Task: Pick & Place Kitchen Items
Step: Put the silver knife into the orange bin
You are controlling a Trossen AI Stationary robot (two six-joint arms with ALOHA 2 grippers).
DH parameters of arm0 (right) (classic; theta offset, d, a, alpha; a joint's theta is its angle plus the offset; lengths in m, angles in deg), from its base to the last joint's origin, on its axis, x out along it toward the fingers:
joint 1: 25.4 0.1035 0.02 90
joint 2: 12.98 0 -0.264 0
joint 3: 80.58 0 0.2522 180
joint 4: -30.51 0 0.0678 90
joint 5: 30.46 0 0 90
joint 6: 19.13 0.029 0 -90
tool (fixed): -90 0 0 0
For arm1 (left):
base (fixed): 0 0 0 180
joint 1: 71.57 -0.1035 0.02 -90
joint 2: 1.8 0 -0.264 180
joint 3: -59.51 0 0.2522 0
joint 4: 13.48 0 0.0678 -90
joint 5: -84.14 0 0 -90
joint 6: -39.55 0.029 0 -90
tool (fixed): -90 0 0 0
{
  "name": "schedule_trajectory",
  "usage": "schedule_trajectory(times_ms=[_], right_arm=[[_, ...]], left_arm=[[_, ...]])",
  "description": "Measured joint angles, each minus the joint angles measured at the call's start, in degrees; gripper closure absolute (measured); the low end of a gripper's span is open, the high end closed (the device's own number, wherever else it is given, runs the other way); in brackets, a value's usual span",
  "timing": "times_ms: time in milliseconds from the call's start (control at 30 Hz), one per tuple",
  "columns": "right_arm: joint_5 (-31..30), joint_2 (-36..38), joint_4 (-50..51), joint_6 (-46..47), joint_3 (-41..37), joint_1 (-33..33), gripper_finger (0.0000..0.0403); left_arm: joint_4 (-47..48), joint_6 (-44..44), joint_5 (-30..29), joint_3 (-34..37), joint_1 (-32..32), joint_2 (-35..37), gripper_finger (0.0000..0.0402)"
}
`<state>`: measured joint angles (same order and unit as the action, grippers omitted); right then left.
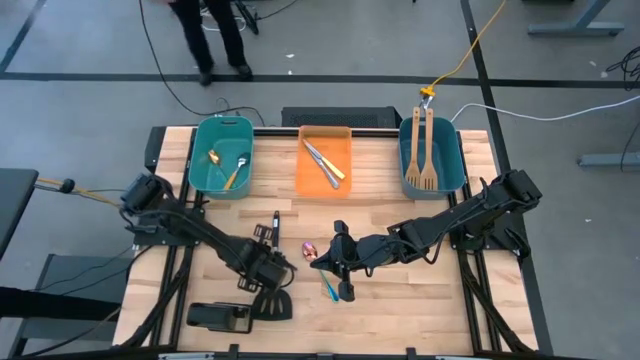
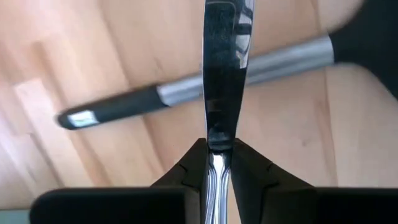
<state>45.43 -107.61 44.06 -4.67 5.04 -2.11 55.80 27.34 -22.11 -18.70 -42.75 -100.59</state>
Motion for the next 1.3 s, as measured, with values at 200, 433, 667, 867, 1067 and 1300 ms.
schedule_trajectory(times_ms=[200,433,667,867,1067,1300], right_arm=[[0.0,0.0,0.4,0.0,0.0,0.0,0.0383],[0.0,0.0,0.8,0.0,0.0,0.0,0.0383],[0.0,0.0,0.8,0.0,0.0,0.0,0.0383],[0.0,0.0,0.9,0.0,0.0,0.0,0.0383],[0.0,0.0,1.3,0.0,0.0,0.0,0.0383],[0.0,0.0,1.6,0.0,0.0,0.0,0.0383]], left_arm=[[0.4,0.9,-0.6,-1.9,-2.1,3.4,0.0349],[-1.0,1.5,-4.3,-2.7,-5.1,11.7,0.0349],[-4.7,0.9,-5.2,-2.8,-10.8,19.5,0.0349],[-7.9,1.3,-5.4,-2.8,-17.2,24.1,0.0349],[-11.8,1.4,-5.3,-2.8,-24.3,25.8,0.0349],[-18.9,2.6,2.5,-2.7,-32.1,25.7,0.0350]])
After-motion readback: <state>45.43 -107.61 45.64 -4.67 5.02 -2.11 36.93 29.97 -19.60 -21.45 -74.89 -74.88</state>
